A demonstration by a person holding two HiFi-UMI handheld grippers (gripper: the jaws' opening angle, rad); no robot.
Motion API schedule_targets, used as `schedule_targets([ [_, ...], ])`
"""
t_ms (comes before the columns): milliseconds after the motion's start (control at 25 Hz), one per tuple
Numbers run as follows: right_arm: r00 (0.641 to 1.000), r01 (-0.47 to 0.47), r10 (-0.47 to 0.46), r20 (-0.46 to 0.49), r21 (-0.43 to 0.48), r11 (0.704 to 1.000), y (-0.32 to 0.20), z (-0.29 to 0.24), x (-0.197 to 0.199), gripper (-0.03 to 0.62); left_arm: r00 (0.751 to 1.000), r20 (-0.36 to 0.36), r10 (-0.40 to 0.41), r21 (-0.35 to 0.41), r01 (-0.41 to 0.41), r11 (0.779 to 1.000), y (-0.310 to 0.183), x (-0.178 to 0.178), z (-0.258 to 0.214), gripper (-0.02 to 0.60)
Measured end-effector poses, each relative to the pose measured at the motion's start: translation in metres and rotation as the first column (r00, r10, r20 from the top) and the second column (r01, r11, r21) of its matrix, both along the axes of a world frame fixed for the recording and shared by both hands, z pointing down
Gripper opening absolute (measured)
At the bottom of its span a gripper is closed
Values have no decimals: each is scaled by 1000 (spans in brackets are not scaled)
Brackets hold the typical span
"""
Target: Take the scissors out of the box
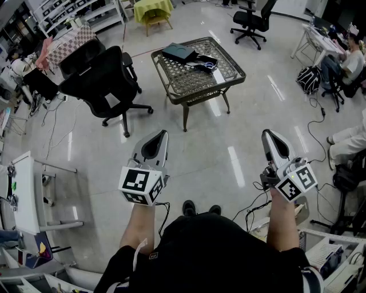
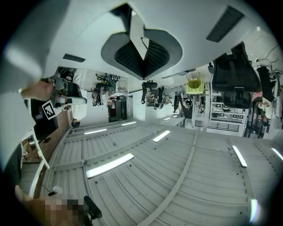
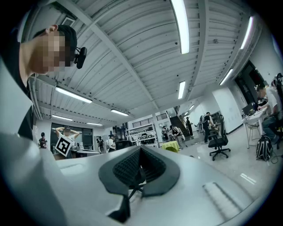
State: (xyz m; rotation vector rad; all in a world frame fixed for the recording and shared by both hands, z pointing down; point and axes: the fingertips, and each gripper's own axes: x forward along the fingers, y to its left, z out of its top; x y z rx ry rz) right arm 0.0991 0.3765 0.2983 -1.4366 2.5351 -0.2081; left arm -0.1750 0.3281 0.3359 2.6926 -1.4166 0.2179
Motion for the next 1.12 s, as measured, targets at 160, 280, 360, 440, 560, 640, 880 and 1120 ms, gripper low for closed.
schedule_targets([
  [160,1000,8,-8,8,-4,1000,5,2,10,8,1000,-1,5,-3,-5,1000,5,15,1,5],
  [280,1000,11,-11,19,-9,1000,10,5,20,8,1000,-1,7,-4,-7,1000,9,26,0,5],
  [360,1000,16,-16,22,-7,1000,16,6,28,8,1000,-1,9,-6,-9,1000,14,35,0,5],
  [440,999,28,-28,18,2,1000,24,5,34,8,1000,-1,9,-14,-9,1000,19,43,2,5],
  [560,999,44,-45,22,18,999,35,3,43,8,1000,-2,4,-26,-4,1000,26,52,7,5],
  [640,998,50,-51,24,26,998,41,2,51,9,1000,-4,7,-30,-7,1000,29,60,8,5],
  [880,998,41,-42,56,21,999,49,8,76,11,999,3,32,-38,-32,999,28,87,11,5],
  [1120,996,32,-32,81,11,999,35,16,90,11,999,-15,47,-39,-48,998,3,104,19,5],
])
